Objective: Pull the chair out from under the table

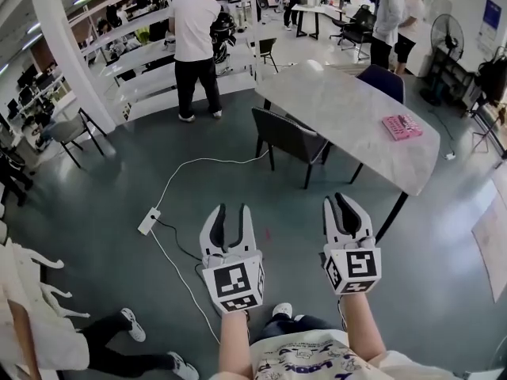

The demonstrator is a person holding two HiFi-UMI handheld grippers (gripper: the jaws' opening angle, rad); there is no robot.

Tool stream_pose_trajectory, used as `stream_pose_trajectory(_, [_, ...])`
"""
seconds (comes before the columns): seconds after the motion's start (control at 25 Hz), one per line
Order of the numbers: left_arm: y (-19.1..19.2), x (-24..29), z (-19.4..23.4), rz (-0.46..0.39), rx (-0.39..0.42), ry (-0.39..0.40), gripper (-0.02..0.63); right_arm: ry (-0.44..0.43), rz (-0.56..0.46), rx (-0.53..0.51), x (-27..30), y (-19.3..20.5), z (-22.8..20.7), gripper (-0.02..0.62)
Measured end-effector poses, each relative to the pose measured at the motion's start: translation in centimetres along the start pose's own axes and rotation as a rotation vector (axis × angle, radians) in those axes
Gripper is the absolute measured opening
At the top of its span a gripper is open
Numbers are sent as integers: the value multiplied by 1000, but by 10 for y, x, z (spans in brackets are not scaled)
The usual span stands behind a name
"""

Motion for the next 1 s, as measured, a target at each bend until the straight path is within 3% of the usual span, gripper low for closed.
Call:
stream_pose_trajectory(0.28, [8, 27, 17, 5, 9, 18, 160, -30, 35, 9, 27, 13, 12, 180])
stream_pose_trajectory(0.68, [38, 80, 31, 52, 5, 2, 167, -55, 66, 10, 85, 40, 3, 193])
stream_pose_trajectory(1.0, [50, 173, 41, 47, 33, -40, 167, -106, 63, -8, 183, 62, -29, 193])
Point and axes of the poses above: the fingertips, and each gripper's own axes: x forward along the fingers, z to its left, y out of its underside, the point moved 9 cm from there along -x, backward along the fingers, and after that the axes turned 11 degrees about -z, right-handed, at the moved point
